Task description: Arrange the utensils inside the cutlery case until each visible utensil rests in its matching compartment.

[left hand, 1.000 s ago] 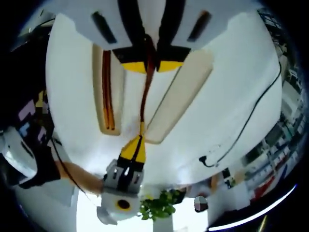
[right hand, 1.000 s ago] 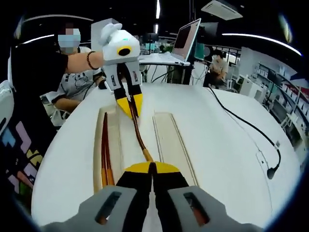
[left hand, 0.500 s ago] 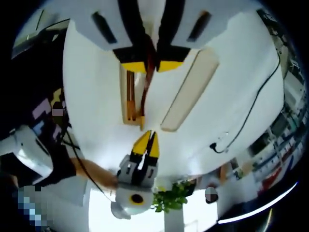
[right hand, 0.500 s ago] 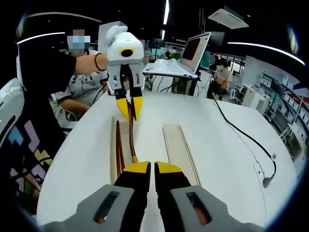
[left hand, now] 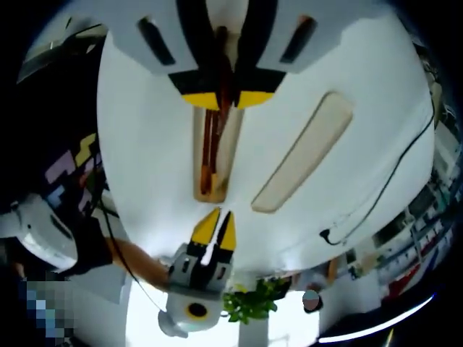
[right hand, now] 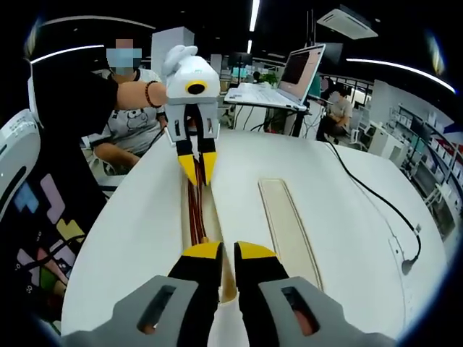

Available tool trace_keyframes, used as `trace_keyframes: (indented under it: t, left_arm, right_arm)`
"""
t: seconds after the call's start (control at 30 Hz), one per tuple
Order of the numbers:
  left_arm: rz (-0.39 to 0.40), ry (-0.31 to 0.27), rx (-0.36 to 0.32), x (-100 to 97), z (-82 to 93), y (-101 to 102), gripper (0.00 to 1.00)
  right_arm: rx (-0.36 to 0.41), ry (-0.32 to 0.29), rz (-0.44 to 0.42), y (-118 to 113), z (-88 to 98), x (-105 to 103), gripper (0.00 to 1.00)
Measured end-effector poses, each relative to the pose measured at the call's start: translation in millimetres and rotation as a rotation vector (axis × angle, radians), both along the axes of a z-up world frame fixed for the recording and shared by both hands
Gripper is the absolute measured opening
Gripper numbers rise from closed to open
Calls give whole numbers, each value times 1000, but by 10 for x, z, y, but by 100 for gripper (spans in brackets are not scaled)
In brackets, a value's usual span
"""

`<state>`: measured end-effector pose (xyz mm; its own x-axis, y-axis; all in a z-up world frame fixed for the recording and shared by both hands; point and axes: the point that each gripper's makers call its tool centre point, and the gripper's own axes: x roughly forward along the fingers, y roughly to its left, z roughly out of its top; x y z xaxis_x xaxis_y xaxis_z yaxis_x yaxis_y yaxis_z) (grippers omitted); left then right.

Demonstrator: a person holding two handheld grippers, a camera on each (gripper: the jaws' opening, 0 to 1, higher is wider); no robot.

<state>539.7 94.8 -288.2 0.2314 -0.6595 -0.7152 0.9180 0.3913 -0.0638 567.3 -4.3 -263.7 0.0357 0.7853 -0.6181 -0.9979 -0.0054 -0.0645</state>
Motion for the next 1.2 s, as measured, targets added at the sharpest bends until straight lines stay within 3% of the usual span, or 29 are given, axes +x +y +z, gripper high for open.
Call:
trace_keyframes:
  t: [0.53, 0.83, 1.07, 1.2]
  left_arm:
    - [-10, 60, 26, -92, -177, -4, 8]
    - [-16, -3, 30, -104, -59, 32, 20]
    - [16, -36, 30, -24, 24, 136, 19]
    - [11, -18, 41, -46, -3, 134, 9]
  right_arm:
    - [-62, 24, 4, -113, -164, -39, 11]
    - [-75, 32, 10, -114, -206, -59, 12]
    - [-81, 24, 18, -102, -191, -67, 13]
    - [-85, 23, 15, -104, -191, -57, 13]
